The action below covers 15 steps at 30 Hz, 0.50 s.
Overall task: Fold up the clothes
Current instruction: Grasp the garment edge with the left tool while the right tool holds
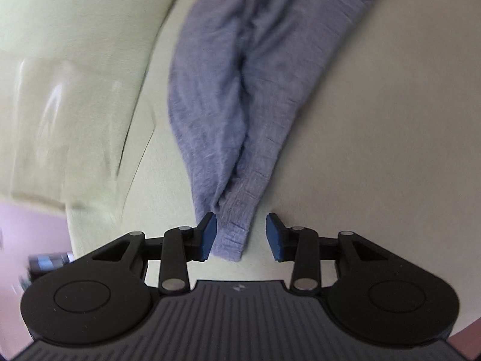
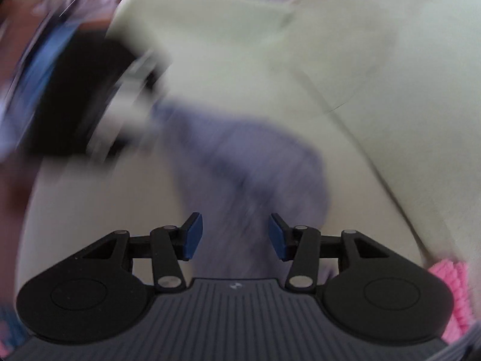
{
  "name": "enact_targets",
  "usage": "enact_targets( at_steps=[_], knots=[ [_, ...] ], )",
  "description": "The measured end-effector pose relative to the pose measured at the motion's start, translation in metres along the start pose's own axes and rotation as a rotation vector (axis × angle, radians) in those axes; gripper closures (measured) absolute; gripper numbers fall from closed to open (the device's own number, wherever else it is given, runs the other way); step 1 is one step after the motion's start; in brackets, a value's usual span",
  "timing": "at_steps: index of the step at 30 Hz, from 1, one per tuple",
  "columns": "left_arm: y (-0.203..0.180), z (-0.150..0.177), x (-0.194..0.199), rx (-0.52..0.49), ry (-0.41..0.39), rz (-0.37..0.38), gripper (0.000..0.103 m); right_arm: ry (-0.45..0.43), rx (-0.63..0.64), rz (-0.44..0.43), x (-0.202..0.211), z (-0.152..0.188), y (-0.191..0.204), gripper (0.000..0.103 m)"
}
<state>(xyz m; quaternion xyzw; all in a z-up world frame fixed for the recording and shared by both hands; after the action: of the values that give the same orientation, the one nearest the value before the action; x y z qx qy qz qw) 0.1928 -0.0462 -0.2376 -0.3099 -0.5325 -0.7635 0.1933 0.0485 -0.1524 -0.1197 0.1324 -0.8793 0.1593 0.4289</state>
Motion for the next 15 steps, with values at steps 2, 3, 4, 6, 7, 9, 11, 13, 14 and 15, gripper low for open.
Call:
enact_targets(
  at_steps=[2, 3, 4, 6, 7, 9, 11, 13, 14, 15],
  knots=[
    [-0.005, 0.000, -0.003, -0.065, -0.023, -0.038, 0.058, 0.017, 0.037, 0.057, 0.000, 0.012, 0.020, 0.059],
    [-0.007, 0.001, -0.004, -0.084, -0.033, -0.053, 0.058, 0.026, 0.048, 0.084, -0.004, 0.017, 0.027, 0.062],
    [-0.008, 0.003, -0.006, -0.091, -0.044, -0.065, 0.059, 0.010, 0.046, 0.110, -0.008, 0.020, 0.029, 0.062],
    [-0.005, 0.007, -0.009, -0.079, -0.063, -0.070, 0.059, -0.003, 0.016, 0.184, -0.014, 0.019, 0.027, 0.068],
    [-0.004, 0.009, -0.010, -0.069, -0.071, -0.071, 0.062, 0.003, 0.006, 0.214, -0.017, 0.018, 0.023, 0.072],
    [0.001, 0.009, -0.014, -0.037, -0.072, -0.059, 0.078, 0.014, 0.001, 0.240, -0.022, 0.018, 0.015, 0.080],
    [0.010, 0.006, -0.021, 0.038, -0.049, -0.016, 0.093, -0.004, 0.004, 0.231, -0.028, 0.016, 0.011, 0.083],
    [0.022, 0.004, -0.020, 0.110, -0.034, 0.016, 0.098, -0.004, -0.038, 0.208, -0.026, 0.014, 0.006, 0.084],
    [0.031, 0.004, -0.016, 0.156, -0.035, 0.030, 0.098, 0.000, -0.089, 0.185, -0.021, 0.012, -0.001, 0.086],
    [0.037, 0.004, -0.011, 0.188, -0.041, 0.037, 0.098, 0.005, -0.144, 0.161, -0.015, 0.009, -0.008, 0.088]
  ],
)
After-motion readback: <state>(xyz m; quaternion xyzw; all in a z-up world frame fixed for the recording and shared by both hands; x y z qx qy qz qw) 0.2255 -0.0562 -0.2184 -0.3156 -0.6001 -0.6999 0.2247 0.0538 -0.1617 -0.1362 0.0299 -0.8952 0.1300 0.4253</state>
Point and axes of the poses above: each gripper's, at about its wrist camera, not at the fingertips, and x roughly against the way its jaws point, y to its left, z to its underside, the point moved 2 cm from there along -x, roughly the way its jaws point, and after that the axes turned 12 degrees about -x, right-handed, at the moved point
